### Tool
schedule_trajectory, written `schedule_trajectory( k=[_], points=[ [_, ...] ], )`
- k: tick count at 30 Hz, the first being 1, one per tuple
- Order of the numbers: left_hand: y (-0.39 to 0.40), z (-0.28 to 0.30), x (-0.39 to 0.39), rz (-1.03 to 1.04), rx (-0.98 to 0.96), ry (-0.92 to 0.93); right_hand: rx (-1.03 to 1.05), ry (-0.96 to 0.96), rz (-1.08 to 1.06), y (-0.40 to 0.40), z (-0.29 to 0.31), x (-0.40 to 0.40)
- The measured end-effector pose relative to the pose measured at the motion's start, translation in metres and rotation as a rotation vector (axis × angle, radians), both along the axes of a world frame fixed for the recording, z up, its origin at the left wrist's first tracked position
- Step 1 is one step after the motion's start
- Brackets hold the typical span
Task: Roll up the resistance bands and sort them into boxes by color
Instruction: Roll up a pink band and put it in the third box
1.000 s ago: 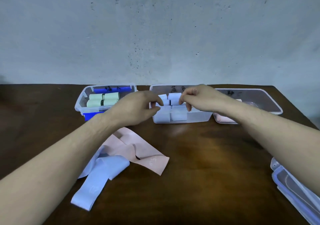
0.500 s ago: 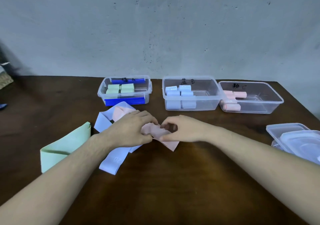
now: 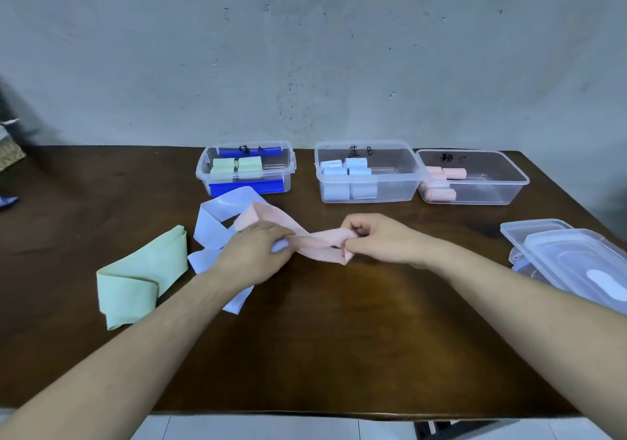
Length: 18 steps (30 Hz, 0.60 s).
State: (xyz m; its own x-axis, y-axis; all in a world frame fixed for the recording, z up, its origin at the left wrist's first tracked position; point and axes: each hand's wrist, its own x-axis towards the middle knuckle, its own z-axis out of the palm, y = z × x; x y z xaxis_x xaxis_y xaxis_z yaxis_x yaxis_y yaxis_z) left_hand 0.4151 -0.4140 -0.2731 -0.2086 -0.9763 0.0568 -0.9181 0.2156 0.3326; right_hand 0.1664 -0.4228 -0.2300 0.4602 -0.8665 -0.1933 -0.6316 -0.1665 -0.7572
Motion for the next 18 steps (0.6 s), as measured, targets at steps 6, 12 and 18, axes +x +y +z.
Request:
schedule_trajectory(
  k=[6,12,18],
  points=[
    [0.000,0.006,-0.024,-0.002,-0.080,0.023,0.138,-0.367,-0.152,0.017,0.014,-0.021],
    [0.018,0.019,-0.063,-0.094,-0.078,0.302,0.227,-0.640,-0.316,0.033,0.024,-0.041],
    [0.051,0.028,-0.103,-0.452,-0.157,0.514,0.193,-0.783,-0.406,0.054,0.033,-0.048]
  ],
)
